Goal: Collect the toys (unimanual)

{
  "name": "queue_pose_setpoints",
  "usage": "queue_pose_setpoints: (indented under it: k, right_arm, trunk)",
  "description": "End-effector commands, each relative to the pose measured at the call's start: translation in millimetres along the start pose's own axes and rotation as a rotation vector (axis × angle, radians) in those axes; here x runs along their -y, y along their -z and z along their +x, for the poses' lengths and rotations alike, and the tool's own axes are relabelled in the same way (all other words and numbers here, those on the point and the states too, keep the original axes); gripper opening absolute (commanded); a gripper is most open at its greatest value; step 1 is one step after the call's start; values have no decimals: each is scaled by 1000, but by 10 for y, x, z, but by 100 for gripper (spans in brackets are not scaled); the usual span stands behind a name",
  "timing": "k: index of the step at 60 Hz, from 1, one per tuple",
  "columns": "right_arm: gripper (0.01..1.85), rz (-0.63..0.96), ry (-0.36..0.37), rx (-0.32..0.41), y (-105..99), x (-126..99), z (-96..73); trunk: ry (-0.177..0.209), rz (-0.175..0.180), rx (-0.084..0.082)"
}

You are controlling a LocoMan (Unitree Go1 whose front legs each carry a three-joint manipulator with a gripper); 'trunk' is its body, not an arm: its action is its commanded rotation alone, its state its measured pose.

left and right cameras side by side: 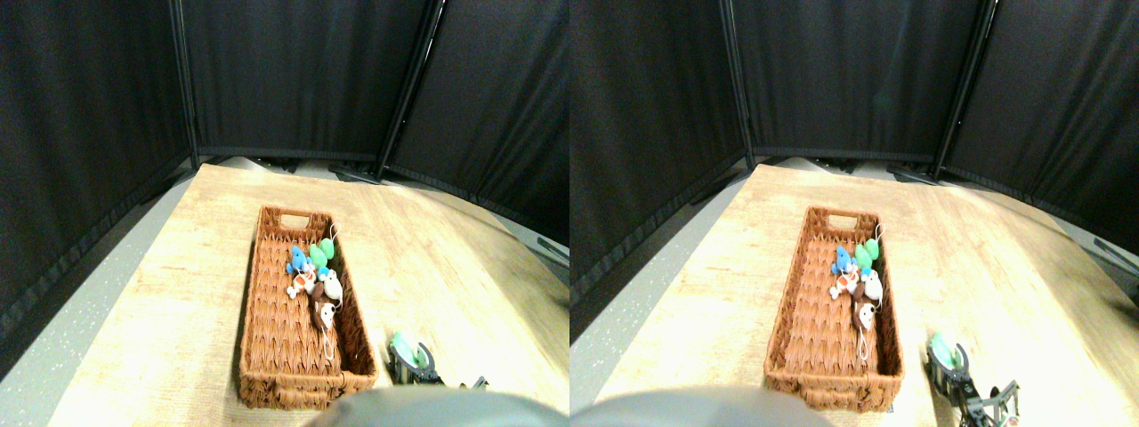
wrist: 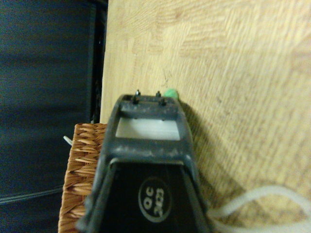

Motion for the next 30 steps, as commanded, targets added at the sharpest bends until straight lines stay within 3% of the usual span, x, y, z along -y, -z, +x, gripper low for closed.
queue_pose_setpoints:
  k: [1,19,30]
  right_arm:
    - [6,-174,-205,154,-94,-295,20]
    - [6,-206,-233,143,-118,-435,-20]
    - [6,-265,-239,123,-80,-616,-14]
  trunk:
    - [-1,-9,-14]
    - [6,-7,-10]
    - [4,-16,2]
